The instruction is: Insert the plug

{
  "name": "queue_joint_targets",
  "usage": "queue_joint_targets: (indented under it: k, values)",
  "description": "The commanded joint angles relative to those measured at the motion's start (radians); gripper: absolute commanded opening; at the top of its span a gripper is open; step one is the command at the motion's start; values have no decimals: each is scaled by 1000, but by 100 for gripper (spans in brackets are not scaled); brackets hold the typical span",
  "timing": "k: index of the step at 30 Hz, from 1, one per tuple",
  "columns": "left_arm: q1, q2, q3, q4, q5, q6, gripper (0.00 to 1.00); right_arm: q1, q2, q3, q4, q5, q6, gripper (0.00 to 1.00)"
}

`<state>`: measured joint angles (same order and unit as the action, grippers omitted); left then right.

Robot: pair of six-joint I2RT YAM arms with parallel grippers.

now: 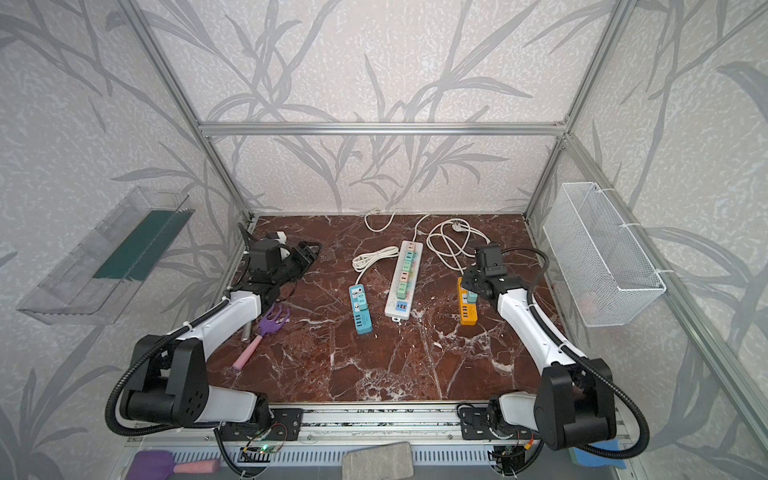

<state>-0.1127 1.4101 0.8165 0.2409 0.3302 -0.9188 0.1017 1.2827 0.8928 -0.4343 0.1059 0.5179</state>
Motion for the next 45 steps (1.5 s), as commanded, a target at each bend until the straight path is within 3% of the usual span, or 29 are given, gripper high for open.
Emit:
queue_joint_targets:
  k: [1,6,17,31,39,45]
  values:
    - [-13,6,26,27,14,10,73,-71,7,-83,-29,2,26,22]
    - [-28,6,27,23,7,28,73,-105,115,-125,31,-94,47,13]
    - [-41,1,30,15,0,45,73,-77,237,-194,236,-321,91,13]
    - [-45,0,24,40,10,52,73,0,476,4,279,-243,75,20]
    - [-47,4,19,69,24,53,73,52,589,117,307,-257,80,21]
    - [-47,-31,27,30,-11,135,73,60,529,130,268,-244,83,21]
